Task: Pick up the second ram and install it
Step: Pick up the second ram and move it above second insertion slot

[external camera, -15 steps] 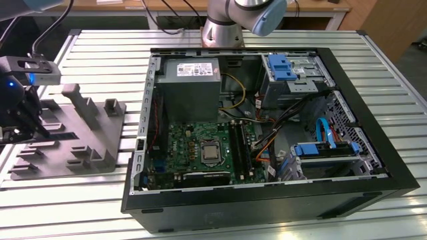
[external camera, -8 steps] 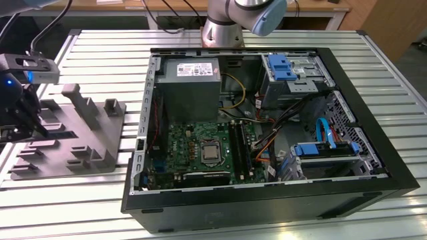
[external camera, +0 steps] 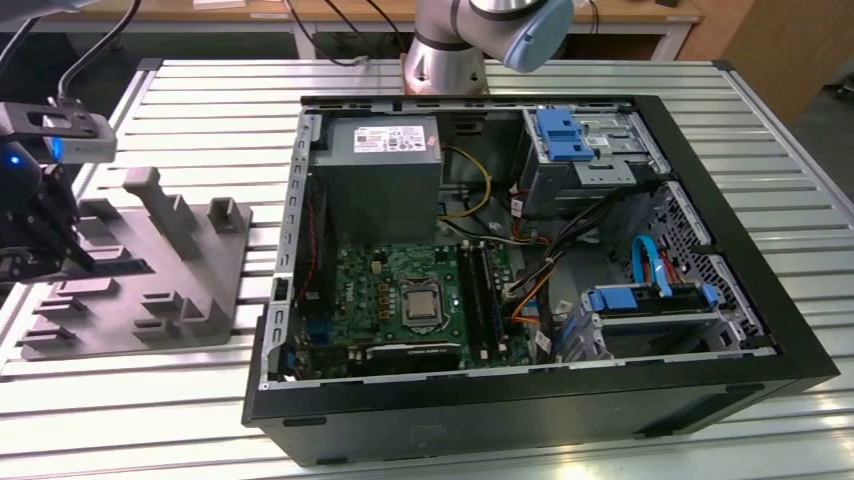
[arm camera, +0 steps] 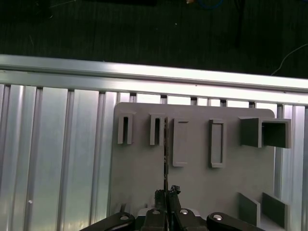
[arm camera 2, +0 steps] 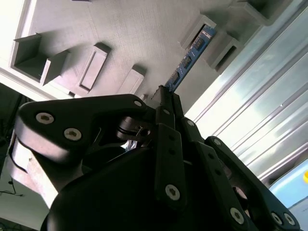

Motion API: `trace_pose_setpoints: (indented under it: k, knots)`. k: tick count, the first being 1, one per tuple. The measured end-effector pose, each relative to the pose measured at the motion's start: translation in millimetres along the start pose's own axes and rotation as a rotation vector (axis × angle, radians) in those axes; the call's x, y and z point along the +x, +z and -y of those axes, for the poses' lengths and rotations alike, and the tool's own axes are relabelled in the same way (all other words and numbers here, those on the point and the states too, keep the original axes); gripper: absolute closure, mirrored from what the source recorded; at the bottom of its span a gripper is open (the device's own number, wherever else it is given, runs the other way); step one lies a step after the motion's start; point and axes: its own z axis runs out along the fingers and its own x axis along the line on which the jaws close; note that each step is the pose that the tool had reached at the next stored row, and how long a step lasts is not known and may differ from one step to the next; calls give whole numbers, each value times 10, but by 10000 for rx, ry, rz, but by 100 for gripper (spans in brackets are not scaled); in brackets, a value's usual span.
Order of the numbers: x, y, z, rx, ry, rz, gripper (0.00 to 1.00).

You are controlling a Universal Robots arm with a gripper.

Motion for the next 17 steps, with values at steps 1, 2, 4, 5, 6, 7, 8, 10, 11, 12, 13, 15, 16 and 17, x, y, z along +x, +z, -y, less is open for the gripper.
trace_pose_setpoints:
  k: [1,2,4,5,6,7,8,10,11,12,13,15,16,17]
  knots:
    - [0,-5,0,0,0,3,87]
    - [-1,-10,0,0,0,6,87]
    - [-1,-18,0,1,-1,12,87]
    - [-1,-23,-1,0,-1,14,87]
    - [-1,-28,-1,0,-1,16,87]
    - [-2,-34,-1,0,-1,17,87]
    - [-2,-39,-1,0,0,19,87]
    - [-3,-45,-1,2,-1,26,87]
    - [-3,-49,-1,2,-1,27,87]
    - [-3,-55,-1,0,-1,28,87]
    - [-3,-58,-2,1,-1,31,87]
    - [-4,-65,-2,2,-1,35,87]
    - [-4,-71,-2,1,-1,36,87]
    - [-4,-76,-2,0,-1,37,87]
